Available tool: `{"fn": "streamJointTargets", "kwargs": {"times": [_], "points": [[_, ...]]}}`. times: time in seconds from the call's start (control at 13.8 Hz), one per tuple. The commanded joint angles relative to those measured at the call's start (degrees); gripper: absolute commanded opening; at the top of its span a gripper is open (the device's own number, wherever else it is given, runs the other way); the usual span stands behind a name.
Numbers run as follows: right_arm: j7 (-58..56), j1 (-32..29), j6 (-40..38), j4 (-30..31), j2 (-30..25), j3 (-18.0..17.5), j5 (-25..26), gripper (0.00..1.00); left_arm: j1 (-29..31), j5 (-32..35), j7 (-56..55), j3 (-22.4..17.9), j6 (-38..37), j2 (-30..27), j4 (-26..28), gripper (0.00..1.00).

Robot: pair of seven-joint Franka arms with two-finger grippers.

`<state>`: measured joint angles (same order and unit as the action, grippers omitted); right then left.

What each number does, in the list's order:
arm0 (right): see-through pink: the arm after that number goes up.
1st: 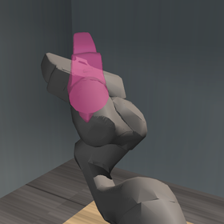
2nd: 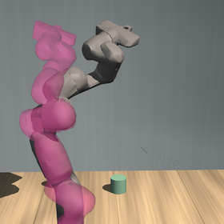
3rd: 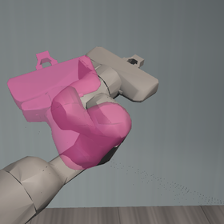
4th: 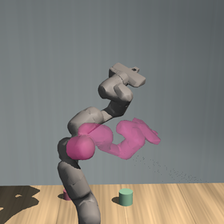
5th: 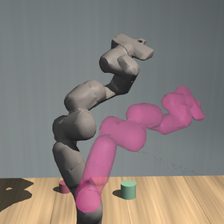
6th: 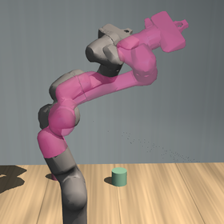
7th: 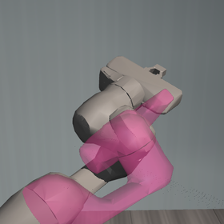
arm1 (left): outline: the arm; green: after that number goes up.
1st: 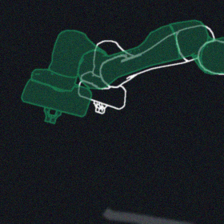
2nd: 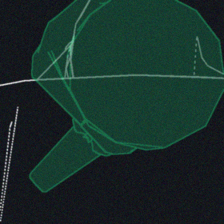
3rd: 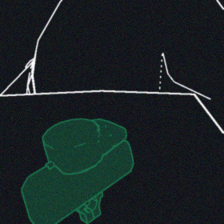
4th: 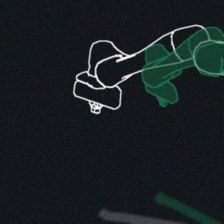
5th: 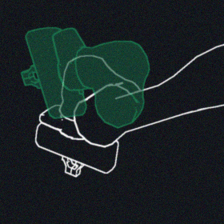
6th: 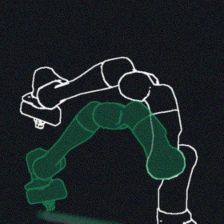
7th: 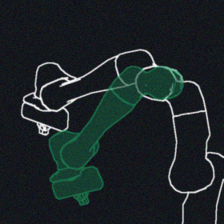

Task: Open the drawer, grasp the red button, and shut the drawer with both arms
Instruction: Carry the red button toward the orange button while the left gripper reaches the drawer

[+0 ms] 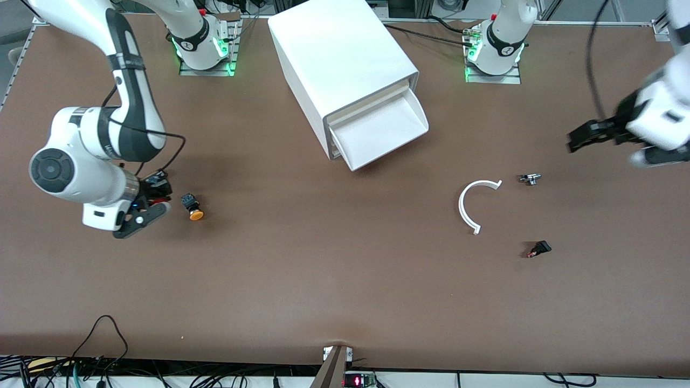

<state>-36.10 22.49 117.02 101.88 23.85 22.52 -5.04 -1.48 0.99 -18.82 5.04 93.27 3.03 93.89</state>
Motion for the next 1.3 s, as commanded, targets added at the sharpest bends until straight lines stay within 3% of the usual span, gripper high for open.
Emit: {"fn": "streamJointTargets", "kwargs": {"times": [0.0, 0.36, 0.65, 0.87, 0.94, 1.01, 1.08, 1.23], "points": [[-5.37, -1.91, 6.36, 4.29, 0.31, 1.3, -0.41, 0.0, -3.61, 0.86, -9.89, 2.68, 5.67, 0.39, 4.71, 1.0], [-7.67, -5.52, 12.96, 4.03, 5.59, 1.04, -1.64, 0.0, -10.11, 0.86, -28.34, 7.34, 11.3, 6.36, 4.81, 1.0], [-15.4, -7.19, 17.54, 3.94, 10.16, 1.04, -9.45, 0.0, -14.51, 1.12, -36.46, 7.97, 18.16, 11.02, 5.42, 1.0], [-15.58, -7.9, 19.21, 3.94, 11.48, 0.95, -9.9, 0.01, -17.84, 1.03, -42.94, 7.97, 29.46, 14.28, 10.85, 1.0], [-15.5, -7.81, 19.21, 3.94, 11.57, 0.95, -10.69, 0.28, -19.25, 1.03, -46.01, 7.97, 34.3, 15.33, 13.13, 1.0], [-14.97, -7.55, 19.04, 3.85, 11.57, 0.95, -11.65, 0.76, -20.13, 1.12, -48.22, 7.97, 38.09, 16.56, 14.81, 1.0], [-14.53, -7.29, 18.78, 3.85, 11.48, 0.95, -12.01, 1.0, -20.75, 1.12, -49.46, 7.97, 40.74, 17.79, 15.78, 1.0], [-11.91, -6.67, 18.34, 3.24, 10.78, 0.86, -12.28, 1.0, -21.02, 1.21, -50.0, 7.97, 42.17, 19.55, 16.49, 1.0]]}}
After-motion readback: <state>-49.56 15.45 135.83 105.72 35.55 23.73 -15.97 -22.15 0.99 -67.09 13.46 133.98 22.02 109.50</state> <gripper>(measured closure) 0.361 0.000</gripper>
